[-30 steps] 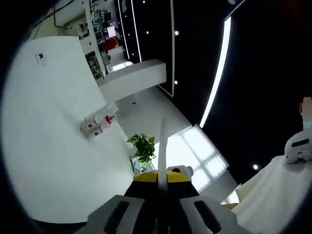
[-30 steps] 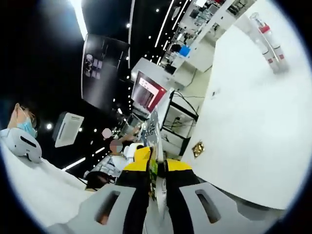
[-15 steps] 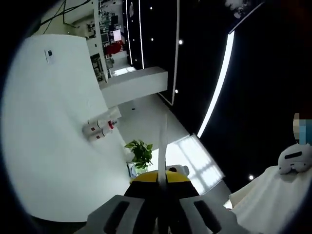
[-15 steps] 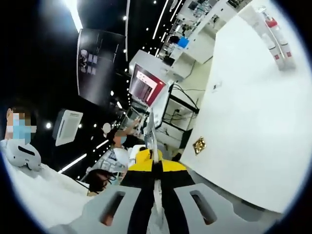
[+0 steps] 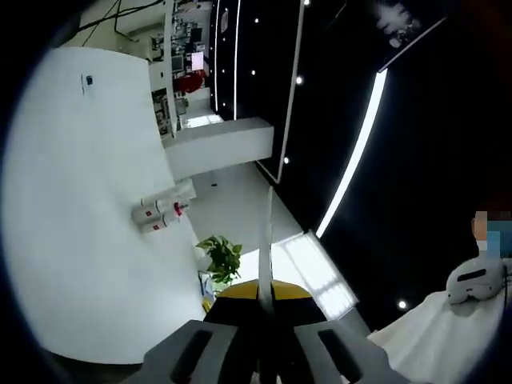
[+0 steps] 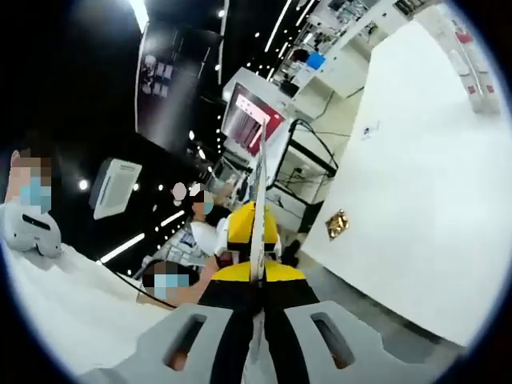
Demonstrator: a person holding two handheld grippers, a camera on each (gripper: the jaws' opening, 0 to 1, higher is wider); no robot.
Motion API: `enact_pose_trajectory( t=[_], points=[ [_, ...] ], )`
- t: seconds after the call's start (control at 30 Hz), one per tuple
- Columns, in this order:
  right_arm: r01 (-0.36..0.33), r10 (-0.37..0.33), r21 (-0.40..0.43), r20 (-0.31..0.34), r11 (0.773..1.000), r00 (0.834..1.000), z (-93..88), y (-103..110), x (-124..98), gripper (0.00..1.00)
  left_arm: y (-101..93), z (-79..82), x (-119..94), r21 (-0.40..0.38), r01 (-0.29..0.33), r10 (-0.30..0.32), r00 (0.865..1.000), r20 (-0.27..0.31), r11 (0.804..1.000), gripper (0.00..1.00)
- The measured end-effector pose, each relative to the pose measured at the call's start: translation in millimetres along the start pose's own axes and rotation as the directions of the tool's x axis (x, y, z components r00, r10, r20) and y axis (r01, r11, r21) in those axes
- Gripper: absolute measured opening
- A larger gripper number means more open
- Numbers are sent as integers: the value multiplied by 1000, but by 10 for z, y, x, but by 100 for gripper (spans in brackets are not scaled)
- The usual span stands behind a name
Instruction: Arrange the skincare products in the storage area until every visible bottle or jar stands upright without overlapping.
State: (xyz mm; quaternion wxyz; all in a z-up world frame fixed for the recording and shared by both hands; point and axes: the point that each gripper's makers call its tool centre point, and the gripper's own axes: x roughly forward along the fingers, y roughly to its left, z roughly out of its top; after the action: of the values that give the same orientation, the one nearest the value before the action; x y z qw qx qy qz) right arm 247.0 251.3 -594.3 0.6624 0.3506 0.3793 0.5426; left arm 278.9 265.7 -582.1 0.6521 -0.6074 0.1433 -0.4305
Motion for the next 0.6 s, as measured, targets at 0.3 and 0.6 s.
enact_pose_trajectory(
  t=[0.3,0.6],
  points=[
    [-5,3,32,88,999,996,129,1,-110,0,38,76,3,-68,35,-33,999,27,997,5],
    [-20,15,30,158,999,987,250,31,-159,0,-54,23,30,-38,69,-69,998,-1,997,6]
  ],
)
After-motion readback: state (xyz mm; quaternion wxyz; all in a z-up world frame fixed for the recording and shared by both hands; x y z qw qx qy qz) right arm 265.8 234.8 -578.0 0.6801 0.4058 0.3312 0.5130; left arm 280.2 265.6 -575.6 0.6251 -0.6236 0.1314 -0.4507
